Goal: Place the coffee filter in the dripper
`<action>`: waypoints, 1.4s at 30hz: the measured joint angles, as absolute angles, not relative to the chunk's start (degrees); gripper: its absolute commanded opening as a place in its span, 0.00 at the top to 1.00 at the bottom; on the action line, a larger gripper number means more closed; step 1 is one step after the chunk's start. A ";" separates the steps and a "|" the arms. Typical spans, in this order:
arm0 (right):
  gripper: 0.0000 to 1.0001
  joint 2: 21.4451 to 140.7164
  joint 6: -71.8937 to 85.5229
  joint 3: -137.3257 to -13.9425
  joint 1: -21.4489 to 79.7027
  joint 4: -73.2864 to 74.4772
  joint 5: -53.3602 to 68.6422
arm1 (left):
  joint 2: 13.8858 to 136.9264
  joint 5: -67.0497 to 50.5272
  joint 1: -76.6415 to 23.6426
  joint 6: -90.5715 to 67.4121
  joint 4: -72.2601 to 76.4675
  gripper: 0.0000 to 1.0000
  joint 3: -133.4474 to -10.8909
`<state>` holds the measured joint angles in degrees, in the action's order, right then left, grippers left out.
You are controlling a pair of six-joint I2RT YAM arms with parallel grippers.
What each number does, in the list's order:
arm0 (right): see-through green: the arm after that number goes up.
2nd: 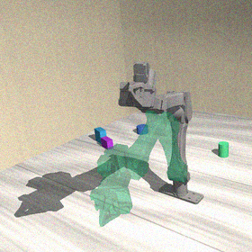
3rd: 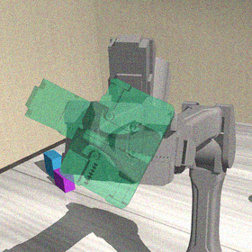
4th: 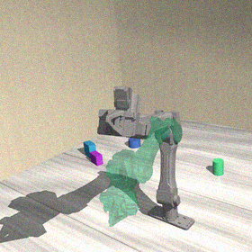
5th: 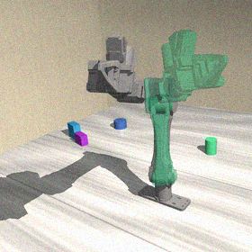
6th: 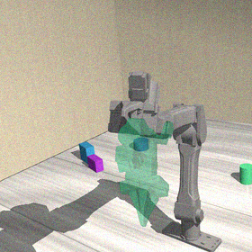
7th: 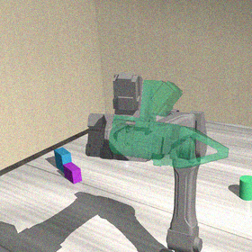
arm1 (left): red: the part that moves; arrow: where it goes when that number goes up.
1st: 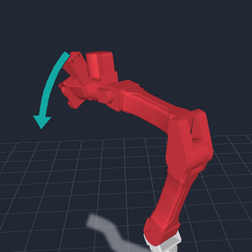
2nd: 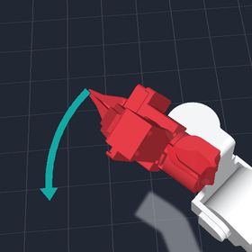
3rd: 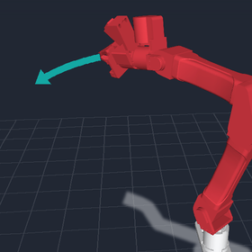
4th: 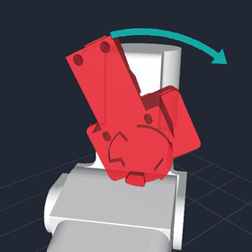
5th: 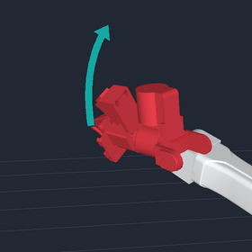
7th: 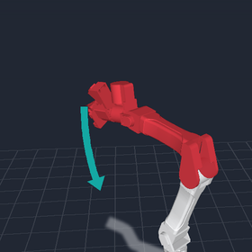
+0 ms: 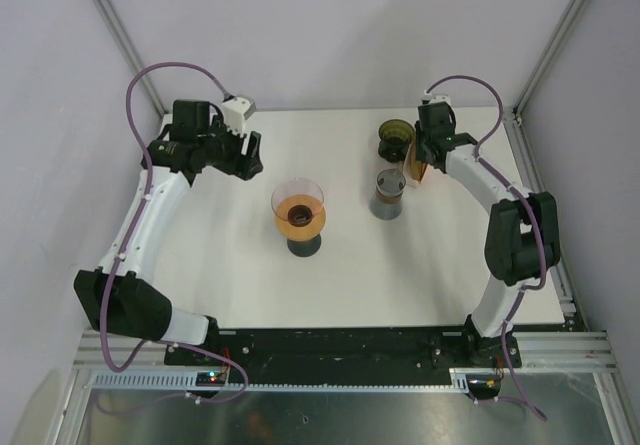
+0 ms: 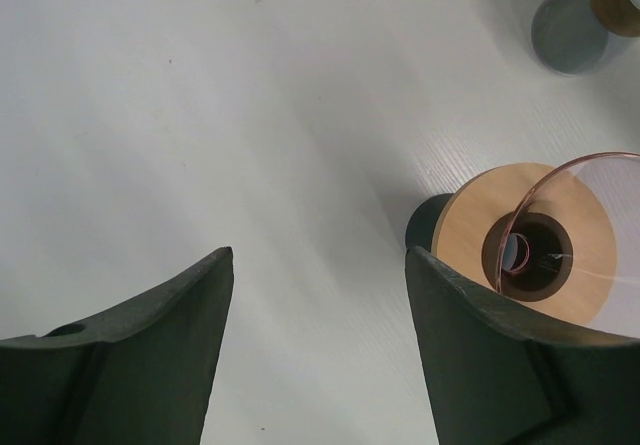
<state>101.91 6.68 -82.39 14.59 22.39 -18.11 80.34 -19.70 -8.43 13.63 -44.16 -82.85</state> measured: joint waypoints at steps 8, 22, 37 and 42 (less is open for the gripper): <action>0.68 105.75 6.61 -84.38 14.37 22.17 -18.65 | 80.79 -19.86 -8.43 13.67 -43.88 0.26 -82.83; 0.75 109.60 6.15 -87.90 14.37 22.15 -20.43 | 80.79 -20.34 -8.43 14.04 -43.81 0.25 -82.26; 0.94 111.35 5.41 -88.73 14.04 21.96 -21.69 | 80.79 -21.37 -8.43 14.06 -43.81 0.25 -82.19; 1.00 111.55 5.34 -88.75 14.00 21.91 -21.82 | 80.79 -21.41 -8.43 14.06 -43.81 0.25 -82.17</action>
<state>111.55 5.34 -88.75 14.00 21.91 -21.82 80.79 -21.41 -8.43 14.06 -43.81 -82.17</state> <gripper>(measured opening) 0.022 0.747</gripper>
